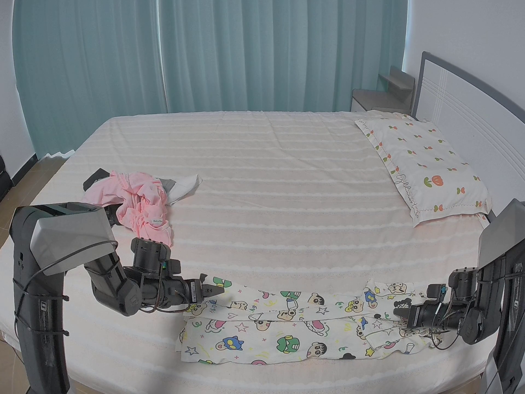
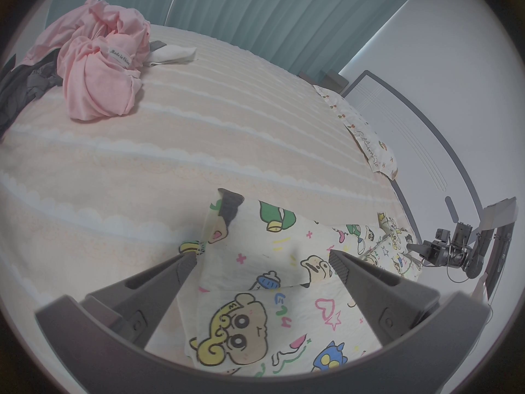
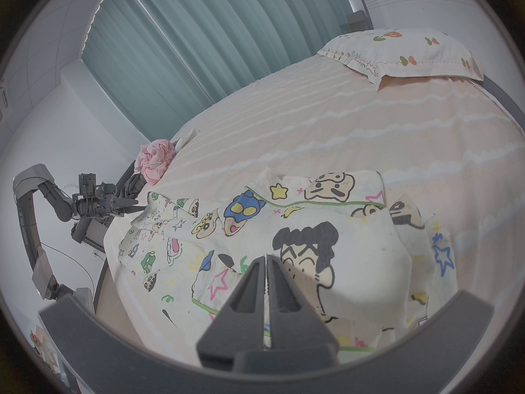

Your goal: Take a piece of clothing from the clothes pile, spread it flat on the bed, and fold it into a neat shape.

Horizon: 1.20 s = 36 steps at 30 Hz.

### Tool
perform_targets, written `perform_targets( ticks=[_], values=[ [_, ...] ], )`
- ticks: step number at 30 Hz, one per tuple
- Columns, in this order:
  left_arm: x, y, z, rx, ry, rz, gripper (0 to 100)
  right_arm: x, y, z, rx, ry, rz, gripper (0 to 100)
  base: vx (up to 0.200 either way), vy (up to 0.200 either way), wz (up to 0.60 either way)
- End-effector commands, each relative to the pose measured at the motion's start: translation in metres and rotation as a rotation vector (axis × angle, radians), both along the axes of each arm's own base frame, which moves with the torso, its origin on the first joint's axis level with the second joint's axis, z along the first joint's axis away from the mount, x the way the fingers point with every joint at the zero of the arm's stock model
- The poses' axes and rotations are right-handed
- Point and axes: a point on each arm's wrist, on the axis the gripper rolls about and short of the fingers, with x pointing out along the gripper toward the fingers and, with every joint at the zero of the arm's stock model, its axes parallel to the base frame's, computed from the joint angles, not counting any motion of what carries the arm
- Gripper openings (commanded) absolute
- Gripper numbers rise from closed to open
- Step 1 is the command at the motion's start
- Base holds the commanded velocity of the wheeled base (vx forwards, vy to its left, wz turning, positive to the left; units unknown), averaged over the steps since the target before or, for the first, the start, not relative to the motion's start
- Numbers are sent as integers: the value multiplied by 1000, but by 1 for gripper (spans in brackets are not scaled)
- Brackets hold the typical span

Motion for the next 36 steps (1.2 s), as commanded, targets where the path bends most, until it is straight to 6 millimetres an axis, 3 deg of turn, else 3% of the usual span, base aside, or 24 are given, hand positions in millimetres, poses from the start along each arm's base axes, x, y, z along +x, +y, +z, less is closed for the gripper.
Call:
perform_targets(
  ticks=[1,18,19,29,36],
  values=[
    [0,-3,-8,4,14,-8,100,0,0,-1,0,4,0,0,0,0,0],
    [-2,-6,-13,58,-2,-54,100,1,0,-1,0,3,0,0,0,0,0],
    [-2,-6,-13,58,-2,-54,0,1,0,-1,0,3,0,0,0,0,0],
    [-4,5,-12,87,5,14,0,0,0,-1,0,6,0,0,0,0,0],
    [-11,4,1,88,-61,26,0,1,0,-1,1,3,-1,0,0,0,0]
  ],
)
